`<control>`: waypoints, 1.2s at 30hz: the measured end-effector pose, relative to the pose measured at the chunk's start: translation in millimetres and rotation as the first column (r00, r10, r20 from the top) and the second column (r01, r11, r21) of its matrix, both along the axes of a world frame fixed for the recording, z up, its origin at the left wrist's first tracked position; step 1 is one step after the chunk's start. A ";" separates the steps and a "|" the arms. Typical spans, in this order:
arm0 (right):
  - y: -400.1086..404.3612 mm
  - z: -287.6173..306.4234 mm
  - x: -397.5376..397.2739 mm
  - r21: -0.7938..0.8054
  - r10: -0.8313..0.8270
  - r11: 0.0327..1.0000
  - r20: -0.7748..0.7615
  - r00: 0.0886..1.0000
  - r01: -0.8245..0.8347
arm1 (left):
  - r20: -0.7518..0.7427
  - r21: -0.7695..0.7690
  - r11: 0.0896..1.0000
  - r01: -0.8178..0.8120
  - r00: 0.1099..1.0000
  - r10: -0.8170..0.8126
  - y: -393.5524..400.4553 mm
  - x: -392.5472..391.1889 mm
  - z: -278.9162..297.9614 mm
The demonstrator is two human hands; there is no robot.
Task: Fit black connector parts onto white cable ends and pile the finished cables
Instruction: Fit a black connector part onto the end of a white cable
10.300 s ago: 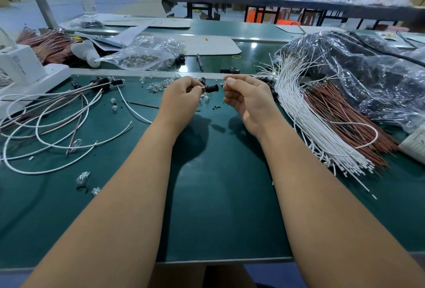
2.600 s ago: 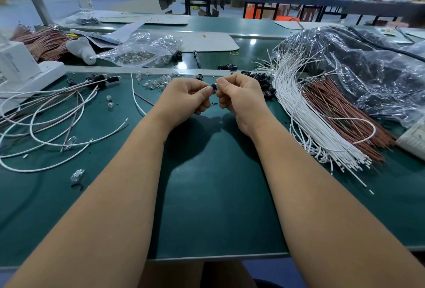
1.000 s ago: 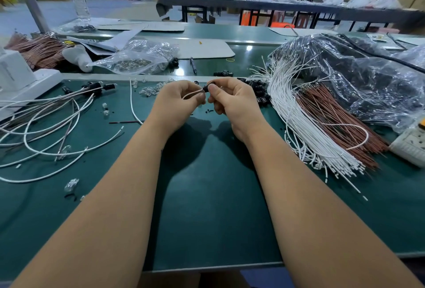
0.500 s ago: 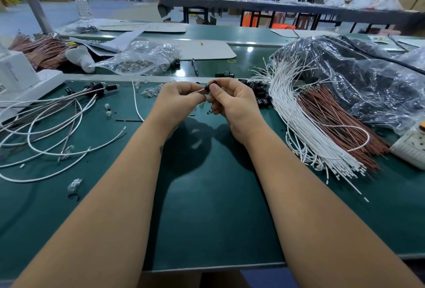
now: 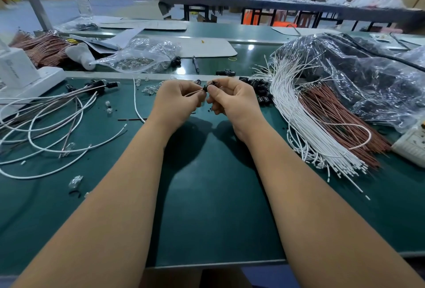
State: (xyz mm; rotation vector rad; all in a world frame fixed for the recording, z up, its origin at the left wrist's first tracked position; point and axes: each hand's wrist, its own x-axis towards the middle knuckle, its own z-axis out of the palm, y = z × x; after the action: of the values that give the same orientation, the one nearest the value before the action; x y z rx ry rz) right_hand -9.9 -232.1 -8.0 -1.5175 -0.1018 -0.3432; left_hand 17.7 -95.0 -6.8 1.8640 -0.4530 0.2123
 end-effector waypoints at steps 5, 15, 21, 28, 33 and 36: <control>-3.2 0.1 -0.3 -0.072 -0.070 0.995 0.006 0.998 0.070 | 0.035 -0.012 0.997 -0.072 0.997 0.072 1.8 3.3 -1.8; -7.8 1.2 -1.0 -0.097 -0.130 0.987 0.014 0.991 0.130 | 0.146 0.082 0.991 -0.104 0.985 0.091 2.1 5.3 -4.6; -7.8 1.1 -0.4 -0.127 -0.139 0.982 0.005 0.990 0.138 | 0.292 0.273 0.949 -0.155 0.954 0.072 1.6 2.7 -6.3; -11.8 1.0 0.8 -0.074 -0.181 0.980 0.028 0.983 0.183 | 0.311 0.239 0.954 -0.182 0.945 0.102 5.2 4.8 -7.1; -14.0 2.5 -0.7 -0.056 -0.187 0.981 0.030 0.982 0.188 | 0.202 0.144 0.982 -0.126 0.975 0.095 3.9 4.0 -6.0; -14.0 3.2 -1.7 -0.038 -0.181 0.983 0.022 0.983 0.182 | 0.139 0.126 0.990 -0.065 0.989 0.048 2.6 3.0 -6.3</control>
State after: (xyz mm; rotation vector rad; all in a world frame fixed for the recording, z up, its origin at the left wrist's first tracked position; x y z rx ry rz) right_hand -11.6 -246.1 -4.7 -1.5674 0.0162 -0.5035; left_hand 20.7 -92.4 -13.1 1.9996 -0.5182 0.3572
